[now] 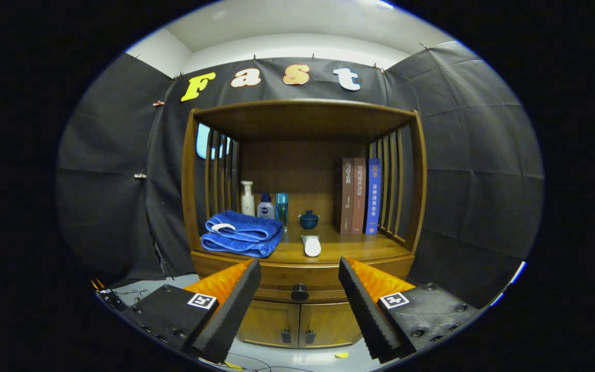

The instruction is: Pull open the drawer, take out the items inside it, and place them on the countertop above the cabinet.

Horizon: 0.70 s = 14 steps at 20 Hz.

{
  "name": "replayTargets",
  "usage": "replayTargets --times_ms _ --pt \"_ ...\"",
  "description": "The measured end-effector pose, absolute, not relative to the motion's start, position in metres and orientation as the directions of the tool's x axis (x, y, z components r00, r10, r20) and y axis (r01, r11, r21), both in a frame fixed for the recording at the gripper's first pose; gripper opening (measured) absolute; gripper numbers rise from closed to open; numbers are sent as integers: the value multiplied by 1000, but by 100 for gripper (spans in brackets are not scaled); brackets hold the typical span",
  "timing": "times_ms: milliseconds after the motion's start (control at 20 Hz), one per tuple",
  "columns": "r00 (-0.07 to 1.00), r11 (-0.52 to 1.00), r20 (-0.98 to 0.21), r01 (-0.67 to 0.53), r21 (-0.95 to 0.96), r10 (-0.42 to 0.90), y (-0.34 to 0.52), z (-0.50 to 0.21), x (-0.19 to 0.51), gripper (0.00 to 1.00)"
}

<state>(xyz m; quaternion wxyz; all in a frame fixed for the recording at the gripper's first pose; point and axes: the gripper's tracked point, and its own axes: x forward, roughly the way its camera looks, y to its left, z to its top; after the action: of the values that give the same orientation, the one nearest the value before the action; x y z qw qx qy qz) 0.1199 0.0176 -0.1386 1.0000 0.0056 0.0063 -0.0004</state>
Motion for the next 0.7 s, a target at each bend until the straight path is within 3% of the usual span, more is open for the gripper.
replayTargets --times_ms 250,700 --pt "999 1000 31 24 3 -24 -1 -89 70 99" --pt "1000 1000 4 1 17 -1 7 -59 16 99"
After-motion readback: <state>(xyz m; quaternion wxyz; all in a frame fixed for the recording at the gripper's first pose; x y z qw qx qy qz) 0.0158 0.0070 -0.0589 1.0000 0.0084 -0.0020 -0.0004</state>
